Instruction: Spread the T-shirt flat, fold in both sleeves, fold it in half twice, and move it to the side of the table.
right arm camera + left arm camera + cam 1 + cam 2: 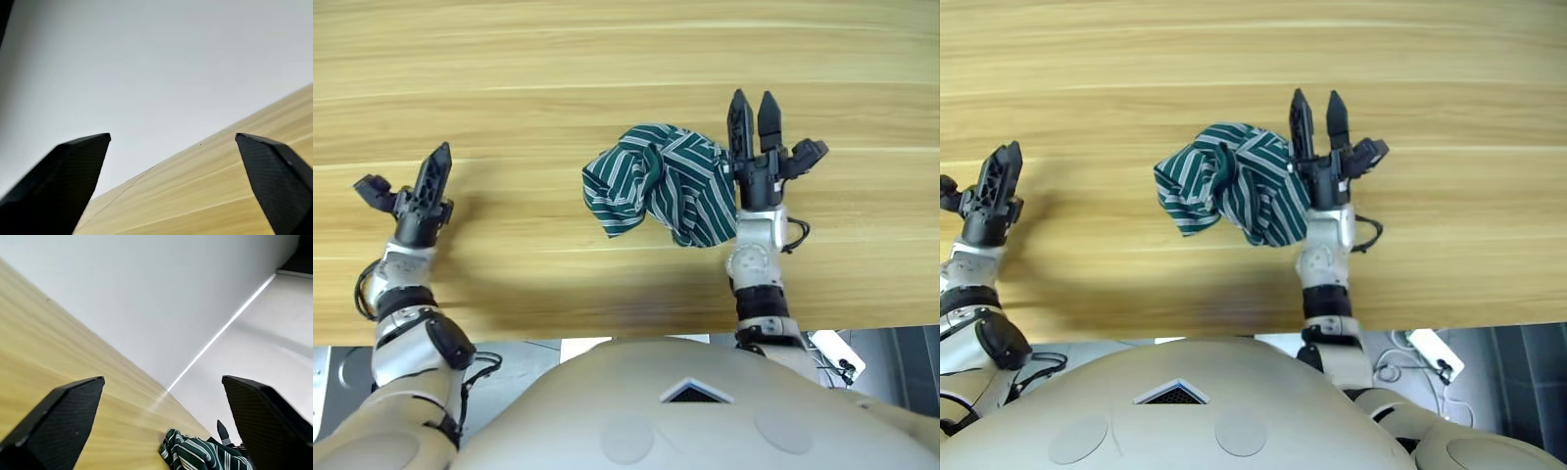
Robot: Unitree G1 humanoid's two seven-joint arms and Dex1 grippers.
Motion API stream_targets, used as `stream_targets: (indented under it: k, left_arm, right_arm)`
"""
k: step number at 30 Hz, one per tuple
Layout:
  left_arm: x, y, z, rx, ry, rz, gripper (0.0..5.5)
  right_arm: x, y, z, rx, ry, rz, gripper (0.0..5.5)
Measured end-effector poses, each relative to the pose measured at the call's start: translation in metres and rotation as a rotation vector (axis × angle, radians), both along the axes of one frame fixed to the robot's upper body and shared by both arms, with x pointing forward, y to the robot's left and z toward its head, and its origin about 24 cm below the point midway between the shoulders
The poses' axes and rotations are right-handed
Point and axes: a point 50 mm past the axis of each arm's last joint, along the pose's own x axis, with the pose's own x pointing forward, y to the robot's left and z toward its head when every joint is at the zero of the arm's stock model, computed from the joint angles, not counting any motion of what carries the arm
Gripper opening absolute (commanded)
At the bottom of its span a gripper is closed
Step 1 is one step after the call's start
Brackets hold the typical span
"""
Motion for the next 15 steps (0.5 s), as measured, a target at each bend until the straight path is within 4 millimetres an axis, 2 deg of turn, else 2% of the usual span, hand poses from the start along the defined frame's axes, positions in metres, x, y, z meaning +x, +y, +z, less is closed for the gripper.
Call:
stream_targets:
  k: [2, 4, 6, 7, 10, 12, 14, 15]
  left_arm:
    - [0.008, -0.015, 0.003, 0.045, -0.071, -0.010, 4.48]
    - [0.014, -0.039, 0.009, 0.055, -0.157, -0.022, 4.48]
    - [0.017, -0.080, 0.017, 0.068, -0.288, -0.027, 4.48]
    - [0.017, -0.092, 0.020, 0.117, -0.331, -0.033, 4.48]
    - [0.024, -0.114, 0.038, 0.439, -0.508, -0.006, 4.48]
    - [0.028, -0.127, 0.045, 0.601, -0.598, 0.023, 4.48]
    - [0.036, -0.141, 0.058, 0.774, -0.731, 0.071, 4.48]
    - [0.038, -0.145, 0.062, 0.813, -0.764, 0.089, 4.48]
  right_arm:
    - [0.004, 0.002, -0.002, -0.011, 0.002, 0.017, 4.73]
    - [0.003, 0.005, -0.004, -0.028, 0.000, 0.045, 4.73]
    - [0.004, 0.009, 0.001, -0.059, -0.028, 0.080, 4.73]
    - [0.005, 0.009, 0.005, -0.070, -0.052, 0.086, 4.73]
    - [0.008, -0.005, 0.030, -0.145, -0.138, 0.078, 4.73]
    - [0.010, -0.012, 0.048, -0.218, -0.197, 0.057, 4.73]
    - [0.008, -0.017, 0.075, -0.339, -0.284, 0.004, 4.73]
    - [0.007, -0.017, 0.082, -0.373, -0.311, -0.013, 4.73]
